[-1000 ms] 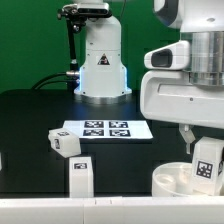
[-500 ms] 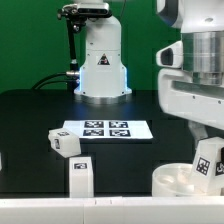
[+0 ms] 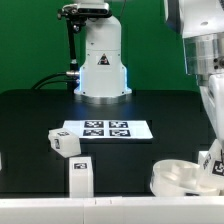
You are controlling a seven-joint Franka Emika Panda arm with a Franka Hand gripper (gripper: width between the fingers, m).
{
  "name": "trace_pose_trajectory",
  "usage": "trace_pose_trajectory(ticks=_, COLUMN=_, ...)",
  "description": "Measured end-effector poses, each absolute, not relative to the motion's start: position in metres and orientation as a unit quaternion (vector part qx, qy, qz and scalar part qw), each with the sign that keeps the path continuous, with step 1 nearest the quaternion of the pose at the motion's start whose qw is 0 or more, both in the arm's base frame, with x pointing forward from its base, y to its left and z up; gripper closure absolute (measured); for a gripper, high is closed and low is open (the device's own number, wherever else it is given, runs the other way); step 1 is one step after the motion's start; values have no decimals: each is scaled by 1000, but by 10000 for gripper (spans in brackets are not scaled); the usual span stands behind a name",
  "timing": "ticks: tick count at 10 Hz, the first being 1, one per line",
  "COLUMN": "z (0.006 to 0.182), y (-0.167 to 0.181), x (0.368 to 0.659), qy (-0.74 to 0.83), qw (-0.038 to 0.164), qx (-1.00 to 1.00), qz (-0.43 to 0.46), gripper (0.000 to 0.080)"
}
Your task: Assemble stool
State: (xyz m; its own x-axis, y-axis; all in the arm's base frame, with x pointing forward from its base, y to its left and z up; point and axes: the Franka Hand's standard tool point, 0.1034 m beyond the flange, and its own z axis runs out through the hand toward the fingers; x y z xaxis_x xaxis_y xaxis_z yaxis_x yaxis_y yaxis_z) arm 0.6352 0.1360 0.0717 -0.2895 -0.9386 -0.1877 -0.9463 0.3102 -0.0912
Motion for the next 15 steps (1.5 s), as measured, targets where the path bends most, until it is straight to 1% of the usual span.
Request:
trace_pose_trajectory(ticks=1, z=72, y=137, x=635, qy=817, qw=104, qx=-567, qz=23, gripper=460)
trace_pose_trajectory(ticks=2, z=73, y=137, x=638, qy=847, qw=112, qx=-519, qz=28, gripper=460)
trace_pose_trajectory(ticks=3, z=76, y=139, x=642, qy=866, qw=133, qx=-482, qz=25, gripper=460)
trace_pose_trajectory(ticks=4, z=75, y=140, x=641, qy=876, qw=144, qx=-459, qz=25, gripper=460)
trace_pose_trajectory(ticks=5, z=72, y=141, x=638, qy=886, qw=150, qx=-439, qz=26, gripper=460)
trace_pose_trajectory(ticks=7, z=71, y=139, x=641, qy=901, qw=171, qx=-399, qz=19, gripper=460)
trace_pose_trajectory(ticks=8, z=71, y=141, x=640, qy=891, qw=171, qx=-419, qz=16, gripper=460)
trace_pose_trajectory(ticks=9, z=71, y=141, x=640, qy=890, qw=171, qx=-422, qz=15, gripper=409)
trace_pose_trajectory(ticks=10, z=70, y=141, x=640, qy=890, qw=171, qx=-422, qz=15, gripper=409)
trace_pose_trajectory(ticks=11, z=70, y=141, x=640, qy=888, qw=170, qx=-426, qz=14, gripper=217)
trace_pose_trajectory(ticks=12, z=70, y=141, x=640, qy=880, qw=170, qx=-443, qz=11, gripper=171)
trace_pose_trajectory(ticks=13, z=74, y=140, x=641, qy=868, qw=173, qx=-466, qz=6, gripper=171)
trace_pose_trajectory(ticks=14, z=83, y=138, x=642, qy=836, qw=178, qx=-519, qz=-3, gripper=153)
trace_pose_trajectory(ticks=15, z=92, y=139, x=640, qy=776, qw=176, qx=-606, qz=-8, gripper=153)
